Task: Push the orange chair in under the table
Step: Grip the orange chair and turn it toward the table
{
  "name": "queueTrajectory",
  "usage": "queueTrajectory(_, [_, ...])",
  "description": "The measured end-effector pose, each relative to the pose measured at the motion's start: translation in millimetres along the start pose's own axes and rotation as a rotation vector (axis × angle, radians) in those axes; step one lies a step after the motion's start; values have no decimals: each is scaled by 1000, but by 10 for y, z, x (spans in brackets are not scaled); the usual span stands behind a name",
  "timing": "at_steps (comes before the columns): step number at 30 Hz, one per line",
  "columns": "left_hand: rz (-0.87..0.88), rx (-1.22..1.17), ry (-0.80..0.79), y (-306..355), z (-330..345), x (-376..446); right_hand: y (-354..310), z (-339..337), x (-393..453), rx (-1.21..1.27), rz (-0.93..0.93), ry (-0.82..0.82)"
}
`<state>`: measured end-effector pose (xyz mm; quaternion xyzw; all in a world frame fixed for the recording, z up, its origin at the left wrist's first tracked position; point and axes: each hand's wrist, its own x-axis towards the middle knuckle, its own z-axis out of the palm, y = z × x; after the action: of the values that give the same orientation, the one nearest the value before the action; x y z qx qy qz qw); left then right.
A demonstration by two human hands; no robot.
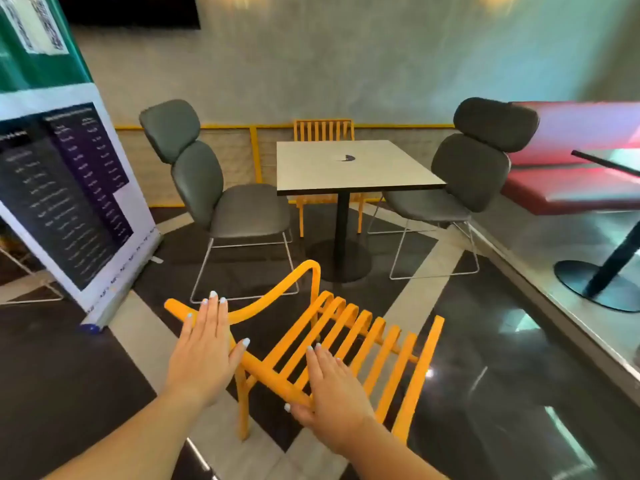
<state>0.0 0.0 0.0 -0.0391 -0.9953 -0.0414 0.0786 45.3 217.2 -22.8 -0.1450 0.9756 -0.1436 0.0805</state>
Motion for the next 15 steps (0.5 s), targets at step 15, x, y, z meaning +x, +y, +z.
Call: queueTrajectory(15, [234,-108,-358,-216,315,222,-92,250,-41,-139,67,-79])
